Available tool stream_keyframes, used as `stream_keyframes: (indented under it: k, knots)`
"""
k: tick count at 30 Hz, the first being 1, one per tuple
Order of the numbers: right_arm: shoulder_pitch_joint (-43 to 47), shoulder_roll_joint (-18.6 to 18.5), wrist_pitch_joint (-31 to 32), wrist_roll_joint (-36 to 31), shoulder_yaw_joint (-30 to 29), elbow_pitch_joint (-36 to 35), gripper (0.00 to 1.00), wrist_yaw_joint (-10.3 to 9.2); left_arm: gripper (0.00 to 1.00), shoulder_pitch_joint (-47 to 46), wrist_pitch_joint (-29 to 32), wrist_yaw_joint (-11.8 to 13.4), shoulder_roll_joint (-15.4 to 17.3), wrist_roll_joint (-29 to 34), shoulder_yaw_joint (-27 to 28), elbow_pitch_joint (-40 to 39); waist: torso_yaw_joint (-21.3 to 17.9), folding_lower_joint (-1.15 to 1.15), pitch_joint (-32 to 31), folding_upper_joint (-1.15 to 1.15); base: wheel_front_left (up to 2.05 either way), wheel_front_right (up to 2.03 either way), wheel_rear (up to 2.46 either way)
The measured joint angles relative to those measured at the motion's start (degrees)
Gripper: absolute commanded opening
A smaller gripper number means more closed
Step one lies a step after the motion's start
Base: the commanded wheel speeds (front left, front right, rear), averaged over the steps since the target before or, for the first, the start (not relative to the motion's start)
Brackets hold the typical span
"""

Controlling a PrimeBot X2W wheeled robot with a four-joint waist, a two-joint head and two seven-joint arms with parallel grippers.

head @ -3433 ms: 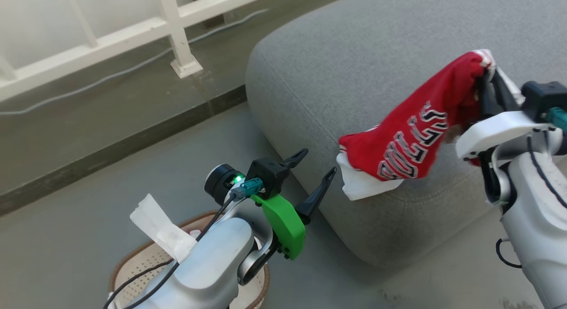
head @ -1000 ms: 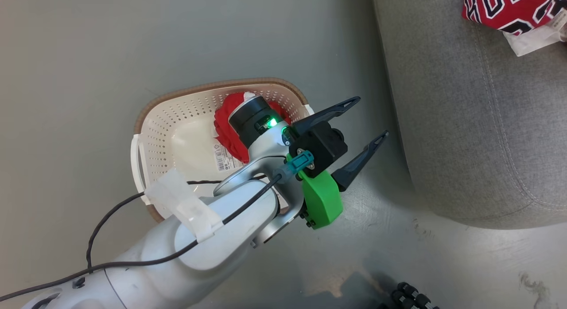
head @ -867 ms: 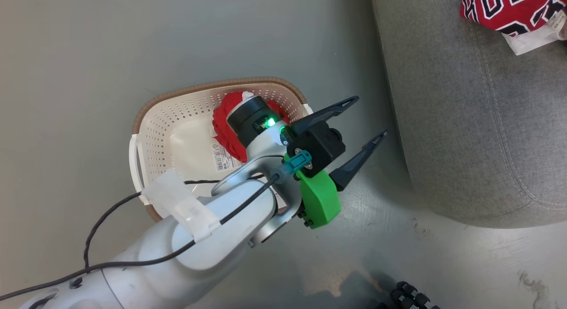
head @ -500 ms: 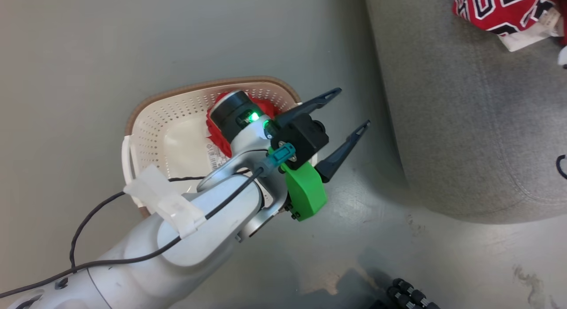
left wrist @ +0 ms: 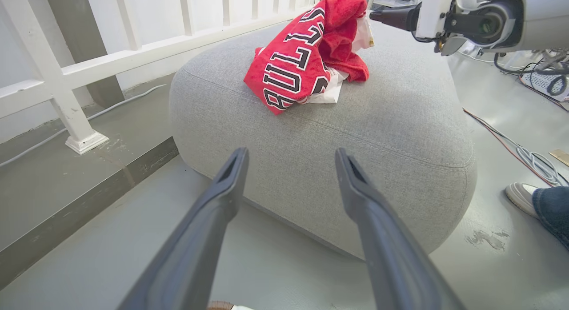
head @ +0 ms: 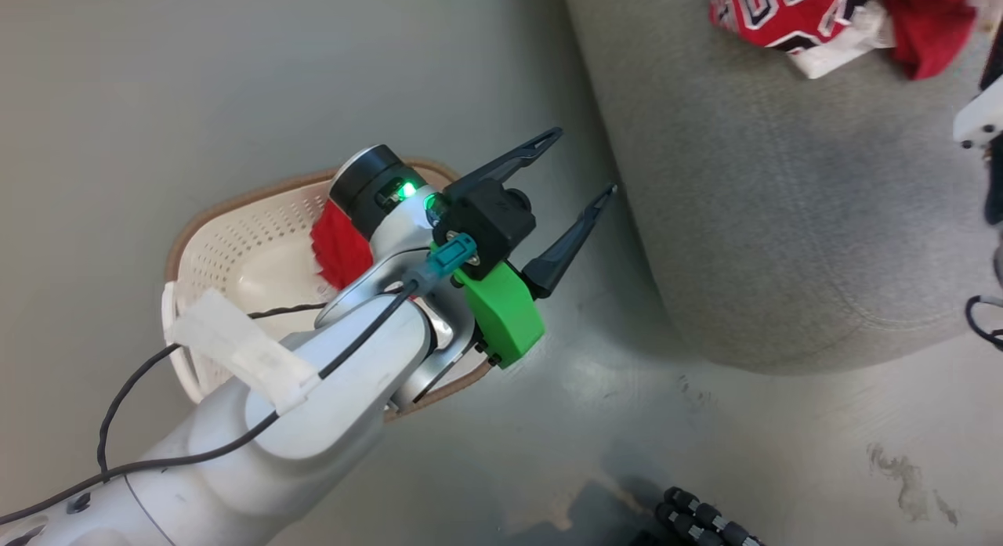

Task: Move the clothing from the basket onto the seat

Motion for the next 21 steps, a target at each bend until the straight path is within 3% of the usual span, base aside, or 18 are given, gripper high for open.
stream_keyframes:
  k: [4,11,21]
  knots:
    - [1.29,-1.72,0.00,-0.64,-0.41,-2.94,1.00,0.45,1.00,0.41,-1.43,0.00,0.14,-0.51,0.64,0.67,-1.28,0.00,-1.65,0.00,0.00,0.00,0.00]
    - [2.73,-2.65,-0.01,-2.50,0.58,-9.75,1.00,2.93,1.00,2.83,-5.55,1.02,0.56,-2.13,4.04,2.70,-2.45,0.00,-6.46,0.00,0.00,0.00,0.00]
    - [6.72,0.15,-0.10,-3.45,2.71,-15.02,1.00,5.61,1.00,7.39,-8.14,3.75,0.56,-5.61,9.33,6.43,-0.26,0.00,-13.40,0.00,0.00,0.00,0.00]
